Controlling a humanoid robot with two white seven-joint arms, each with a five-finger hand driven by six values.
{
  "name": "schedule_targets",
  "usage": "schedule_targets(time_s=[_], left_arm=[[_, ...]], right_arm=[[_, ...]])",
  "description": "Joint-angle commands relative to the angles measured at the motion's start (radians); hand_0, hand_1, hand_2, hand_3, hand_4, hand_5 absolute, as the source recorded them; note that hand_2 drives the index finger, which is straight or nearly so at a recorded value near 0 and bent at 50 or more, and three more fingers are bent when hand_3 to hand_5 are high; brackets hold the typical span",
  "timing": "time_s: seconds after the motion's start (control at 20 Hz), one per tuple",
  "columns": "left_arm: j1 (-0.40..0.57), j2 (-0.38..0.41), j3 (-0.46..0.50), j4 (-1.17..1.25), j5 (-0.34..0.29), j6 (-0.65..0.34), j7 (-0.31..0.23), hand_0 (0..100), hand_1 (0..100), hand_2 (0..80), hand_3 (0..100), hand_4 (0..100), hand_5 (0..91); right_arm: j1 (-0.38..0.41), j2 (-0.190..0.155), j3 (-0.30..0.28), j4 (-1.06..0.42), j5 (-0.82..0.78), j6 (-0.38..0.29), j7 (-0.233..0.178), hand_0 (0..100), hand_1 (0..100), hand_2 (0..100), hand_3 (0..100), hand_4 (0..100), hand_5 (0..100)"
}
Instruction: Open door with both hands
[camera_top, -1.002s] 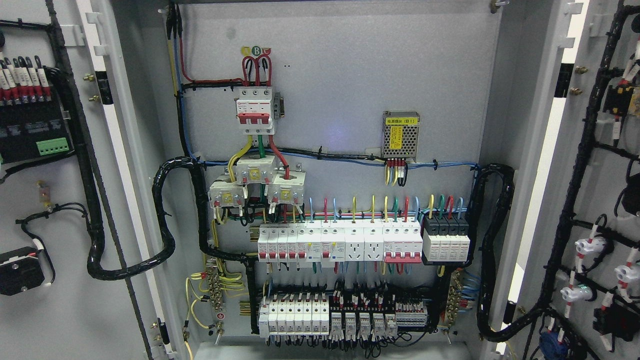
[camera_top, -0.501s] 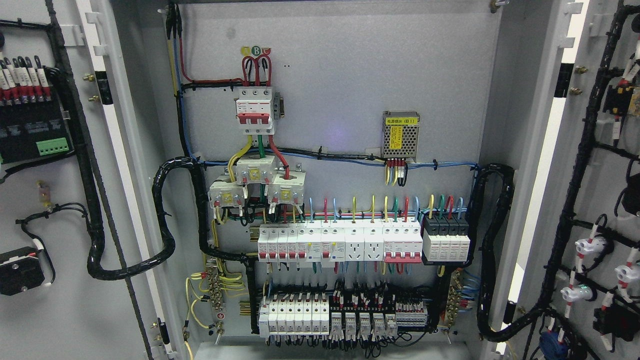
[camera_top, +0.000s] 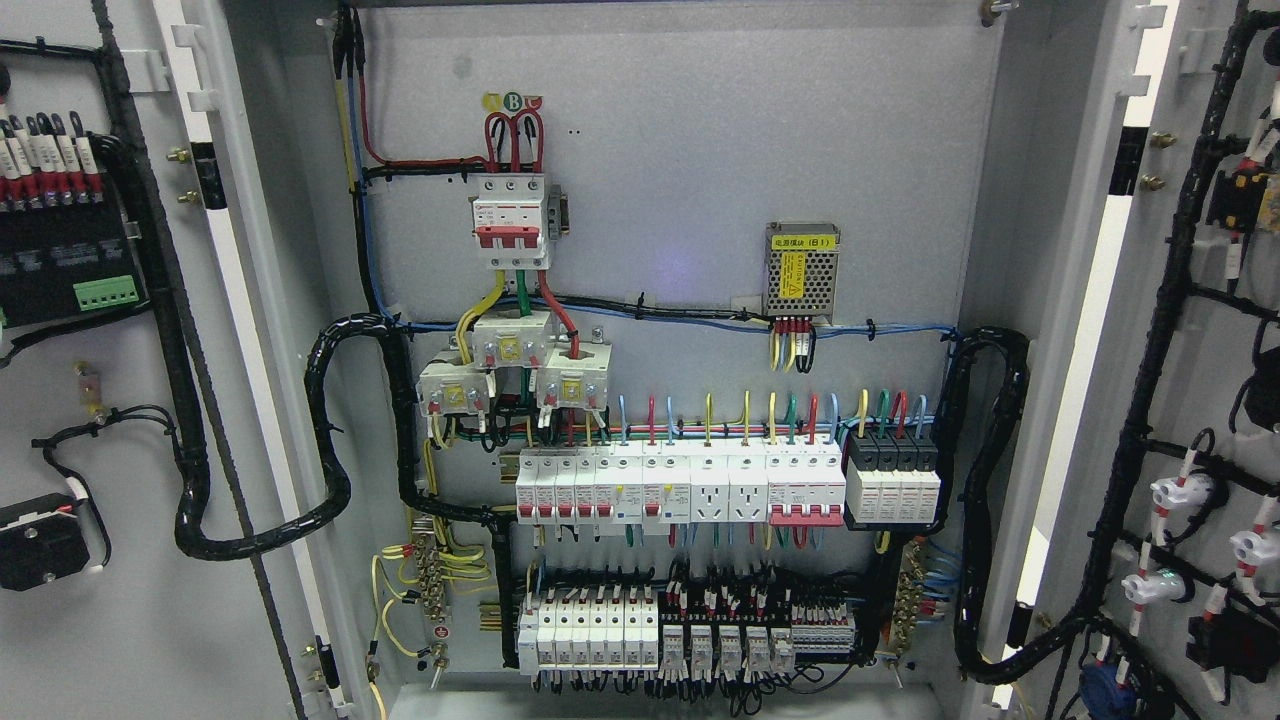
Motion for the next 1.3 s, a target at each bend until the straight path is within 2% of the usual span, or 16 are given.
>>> schedule_targets(time_s=[0.0,1.25], left_arm=[[0.0,-0.037,0.015,0.023,-0.007,0.007,-0.001,0,0,0.0,0,0,0.0],[-0.002,-0.037,0.012,0.016,0.002,-0.005,-0.012,0,0,0.0,0,0,0.0]], right_arm=[[0.016,0.024,-0.004,0.03,0.035,0.001,-0.002,38,0,0,0,0,0],[0.042,0.018,-0.002,0.03,0.07,-0.001,0.0,38,0,0,0,0,0]])
